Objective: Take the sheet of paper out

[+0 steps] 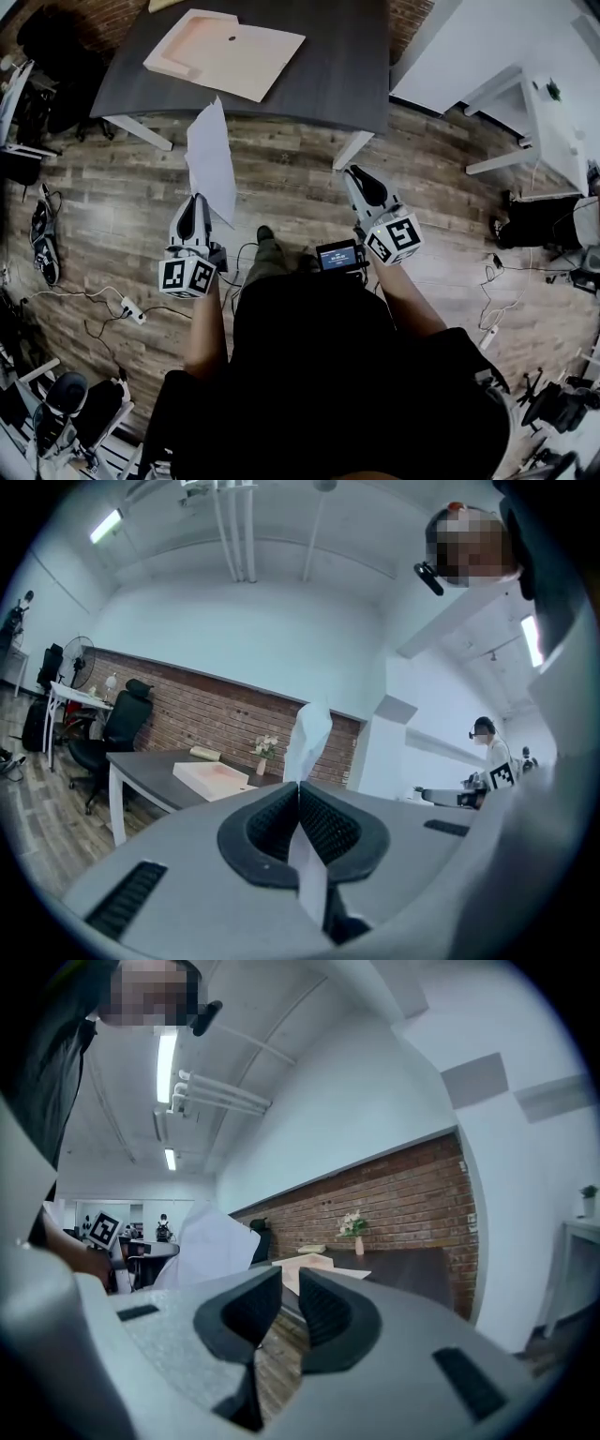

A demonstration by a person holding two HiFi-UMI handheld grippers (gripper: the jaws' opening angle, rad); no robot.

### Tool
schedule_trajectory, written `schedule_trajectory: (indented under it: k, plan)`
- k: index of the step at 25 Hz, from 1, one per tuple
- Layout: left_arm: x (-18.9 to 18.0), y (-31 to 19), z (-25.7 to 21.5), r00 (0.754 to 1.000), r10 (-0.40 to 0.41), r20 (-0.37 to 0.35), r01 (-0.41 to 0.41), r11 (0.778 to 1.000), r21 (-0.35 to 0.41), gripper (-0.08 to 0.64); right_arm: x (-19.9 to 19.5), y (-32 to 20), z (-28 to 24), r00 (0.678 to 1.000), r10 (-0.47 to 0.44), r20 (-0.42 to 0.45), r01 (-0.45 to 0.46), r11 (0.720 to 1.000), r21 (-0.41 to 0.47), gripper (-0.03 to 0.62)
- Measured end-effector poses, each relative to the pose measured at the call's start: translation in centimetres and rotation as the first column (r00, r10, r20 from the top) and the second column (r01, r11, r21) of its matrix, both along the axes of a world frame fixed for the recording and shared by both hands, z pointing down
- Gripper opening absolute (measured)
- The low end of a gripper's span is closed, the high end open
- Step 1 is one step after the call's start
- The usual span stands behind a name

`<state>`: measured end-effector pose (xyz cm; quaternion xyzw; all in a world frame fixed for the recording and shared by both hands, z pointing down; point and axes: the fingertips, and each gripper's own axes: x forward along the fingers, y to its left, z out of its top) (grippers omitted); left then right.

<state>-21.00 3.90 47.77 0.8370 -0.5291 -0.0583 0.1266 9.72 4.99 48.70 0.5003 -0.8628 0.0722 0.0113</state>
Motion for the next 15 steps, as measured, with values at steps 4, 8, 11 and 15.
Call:
schedule_trajectory:
  k: [4, 8, 11, 15]
  plan:
    - [2.6, 3.6, 0.7, 1.000, 0.000, -0.016, -0.001, 1.000, -0.029, -0.003, 1.8, 3.2, 1.0, 1.000, -0.009, 0.021, 0.009, 1.000, -0.010, 0.060]
    - [3.6, 6.4, 0.3, 1.000, -0.015, -0.012, 0.014, 0.999, -0.037, -0.003, 2.4, 5.4, 2.2, 0.998, -0.030, 0.048, 0.030, 0.999, -0.011, 0.060]
    - [3.2, 8.0, 0.2, 1.000, -0.025, 0.004, 0.025, 0.999, -0.045, -0.003, 1.6, 6.4, 3.2, 0.996, -0.046, 0.079, 0.047, 0.999, -0.015, 0.060]
    - [1.5, 9.6, 0.5, 0.999, -0.033, 0.008, 0.034, 0.998, -0.062, -0.003, 0.0, 7.3, 3.4, 0.994, -0.053, 0.096, 0.055, 0.998, -0.015, 0.060]
